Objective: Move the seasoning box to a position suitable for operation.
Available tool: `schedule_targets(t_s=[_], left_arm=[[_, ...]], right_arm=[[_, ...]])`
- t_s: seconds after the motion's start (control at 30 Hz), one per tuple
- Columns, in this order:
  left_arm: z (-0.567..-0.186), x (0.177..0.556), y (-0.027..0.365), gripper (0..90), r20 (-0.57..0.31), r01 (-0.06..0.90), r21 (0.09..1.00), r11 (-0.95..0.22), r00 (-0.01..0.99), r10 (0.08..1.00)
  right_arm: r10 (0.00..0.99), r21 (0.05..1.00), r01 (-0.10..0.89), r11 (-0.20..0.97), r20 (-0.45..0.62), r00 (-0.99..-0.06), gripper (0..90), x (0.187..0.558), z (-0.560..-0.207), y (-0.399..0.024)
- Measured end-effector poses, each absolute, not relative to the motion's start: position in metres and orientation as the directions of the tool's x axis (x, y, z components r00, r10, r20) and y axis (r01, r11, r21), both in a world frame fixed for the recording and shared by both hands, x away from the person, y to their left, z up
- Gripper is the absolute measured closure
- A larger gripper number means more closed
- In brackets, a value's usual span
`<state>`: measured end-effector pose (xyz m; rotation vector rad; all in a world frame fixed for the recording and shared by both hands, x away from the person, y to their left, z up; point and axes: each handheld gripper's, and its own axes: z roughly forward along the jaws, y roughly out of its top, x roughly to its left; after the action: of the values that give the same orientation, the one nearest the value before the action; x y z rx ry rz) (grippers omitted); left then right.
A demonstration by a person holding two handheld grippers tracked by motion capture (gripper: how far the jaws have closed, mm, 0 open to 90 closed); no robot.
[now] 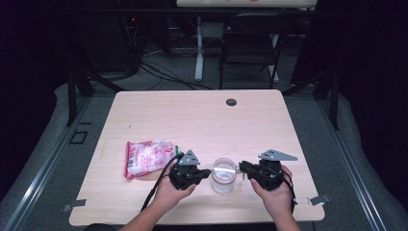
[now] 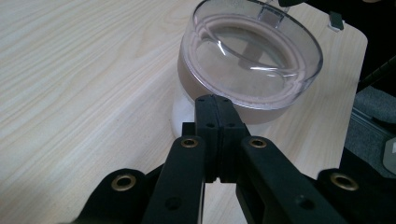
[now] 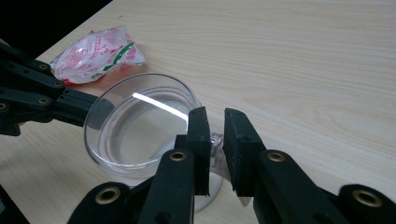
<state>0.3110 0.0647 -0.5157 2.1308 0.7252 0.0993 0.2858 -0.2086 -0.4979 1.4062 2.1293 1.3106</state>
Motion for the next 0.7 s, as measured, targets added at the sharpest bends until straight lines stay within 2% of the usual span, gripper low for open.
schedule_targets(t_s=[0.17,0.7], left_arm=[[-0.511,0.312,0.068,90.0,-0.21,0.469,0.771,-0.43,0.826,0.523],[-0.498,0.31,0.068,90.0,-0.2,0.442,0.796,-0.413,0.836,0.511]], right_arm=[[0.836,0.797,0.593,0.116,0.244,-0.492,81.0,0.286,-0.498,-0.209],[0.838,0.807,0.585,0.083,0.261,-0.479,79.9,0.284,-0.501,-0.211]])
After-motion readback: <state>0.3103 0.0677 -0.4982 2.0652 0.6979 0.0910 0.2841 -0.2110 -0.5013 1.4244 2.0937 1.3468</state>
